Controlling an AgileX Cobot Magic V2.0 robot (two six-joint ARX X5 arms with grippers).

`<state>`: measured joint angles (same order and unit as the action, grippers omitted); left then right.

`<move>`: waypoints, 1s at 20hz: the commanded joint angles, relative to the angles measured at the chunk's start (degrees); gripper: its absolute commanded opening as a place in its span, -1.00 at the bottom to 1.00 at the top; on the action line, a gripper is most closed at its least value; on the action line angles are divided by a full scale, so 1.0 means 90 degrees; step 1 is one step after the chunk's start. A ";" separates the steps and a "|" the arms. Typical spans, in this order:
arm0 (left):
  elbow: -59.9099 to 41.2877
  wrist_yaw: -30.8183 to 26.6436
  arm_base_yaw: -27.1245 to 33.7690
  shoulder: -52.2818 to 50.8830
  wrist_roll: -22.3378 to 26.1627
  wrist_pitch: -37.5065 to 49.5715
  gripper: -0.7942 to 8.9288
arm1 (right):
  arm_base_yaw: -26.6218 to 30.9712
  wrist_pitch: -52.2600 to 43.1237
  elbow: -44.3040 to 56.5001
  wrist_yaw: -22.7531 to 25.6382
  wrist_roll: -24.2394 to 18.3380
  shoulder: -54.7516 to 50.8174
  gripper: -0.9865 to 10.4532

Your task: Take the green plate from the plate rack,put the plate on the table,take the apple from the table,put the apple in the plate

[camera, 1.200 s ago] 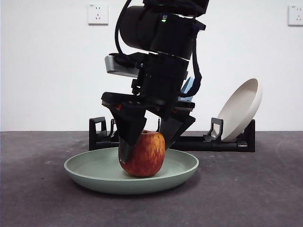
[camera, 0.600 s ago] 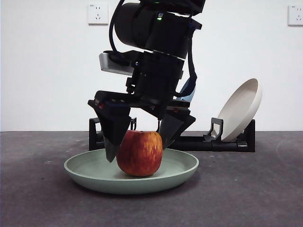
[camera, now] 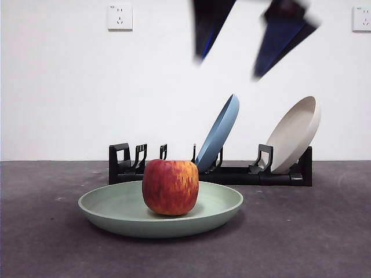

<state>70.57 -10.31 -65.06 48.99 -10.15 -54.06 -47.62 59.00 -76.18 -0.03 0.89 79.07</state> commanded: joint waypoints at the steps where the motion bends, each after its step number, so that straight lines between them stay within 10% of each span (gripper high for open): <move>1: 0.0000 -0.0005 -0.0012 -0.0005 -0.0024 -0.0102 -0.06 | -0.0022 0.0517 -0.0032 -0.0330 0.0260 -0.0661 0.21; 13: 0.0000 0.0039 -0.0012 -0.0005 -0.0024 -0.0843 -0.07 | -0.0022 0.2200 -0.0032 -0.0534 0.0634 -0.2458 0.18; 20: 0.0000 0.0049 -0.0010 -0.0005 -0.0027 -0.0906 -0.87 | -0.0022 0.2195 -0.0032 -0.0840 0.0629 -0.2713 -0.76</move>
<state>70.57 -9.89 -65.06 49.01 -10.15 -62.28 -47.66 77.82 -76.38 -7.49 6.09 54.54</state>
